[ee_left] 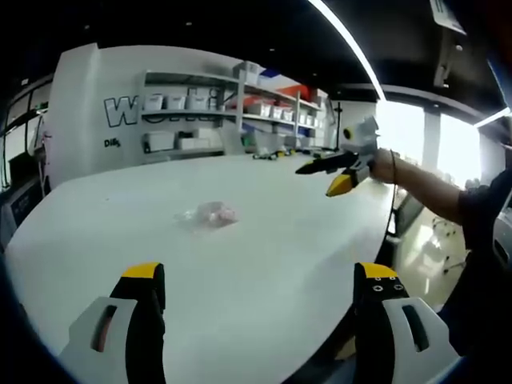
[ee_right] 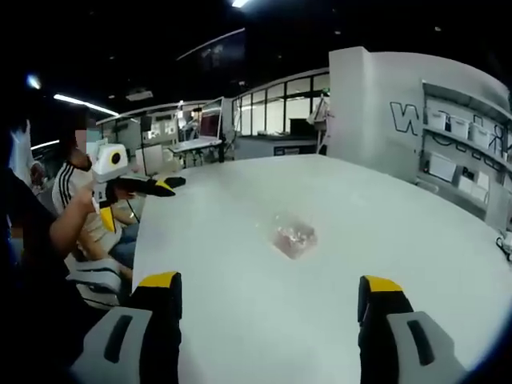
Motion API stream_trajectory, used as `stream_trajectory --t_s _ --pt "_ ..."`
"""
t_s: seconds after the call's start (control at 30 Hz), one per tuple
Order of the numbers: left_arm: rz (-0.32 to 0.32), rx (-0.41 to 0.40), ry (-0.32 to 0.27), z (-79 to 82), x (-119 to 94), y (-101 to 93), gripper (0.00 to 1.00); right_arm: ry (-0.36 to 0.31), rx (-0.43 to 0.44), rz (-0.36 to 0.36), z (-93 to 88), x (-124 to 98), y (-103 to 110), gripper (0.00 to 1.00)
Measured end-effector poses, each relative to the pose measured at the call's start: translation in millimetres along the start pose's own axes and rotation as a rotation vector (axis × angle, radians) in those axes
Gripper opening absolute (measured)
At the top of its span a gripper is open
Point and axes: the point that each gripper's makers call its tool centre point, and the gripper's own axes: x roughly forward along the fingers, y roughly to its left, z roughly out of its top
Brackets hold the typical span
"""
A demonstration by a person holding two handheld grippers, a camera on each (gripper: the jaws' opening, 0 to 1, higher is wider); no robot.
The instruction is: Open the resealable bag by pulling the two sides of the seal apart until the entire bag opening is separated and visibly accessible.
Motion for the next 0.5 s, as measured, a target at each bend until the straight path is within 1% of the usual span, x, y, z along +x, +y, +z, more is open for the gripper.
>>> stream_trajectory --t_s 0.23,0.5 --pt "-0.002 -0.004 0.003 -1.5 2 0.0 0.97 0.003 -0.019 0.002 4.0 10 0 0.92" --pt "-0.003 -0.004 0.003 -0.3 5 1.0 0.97 0.001 -0.017 0.012 6.5 24 -4 0.92"
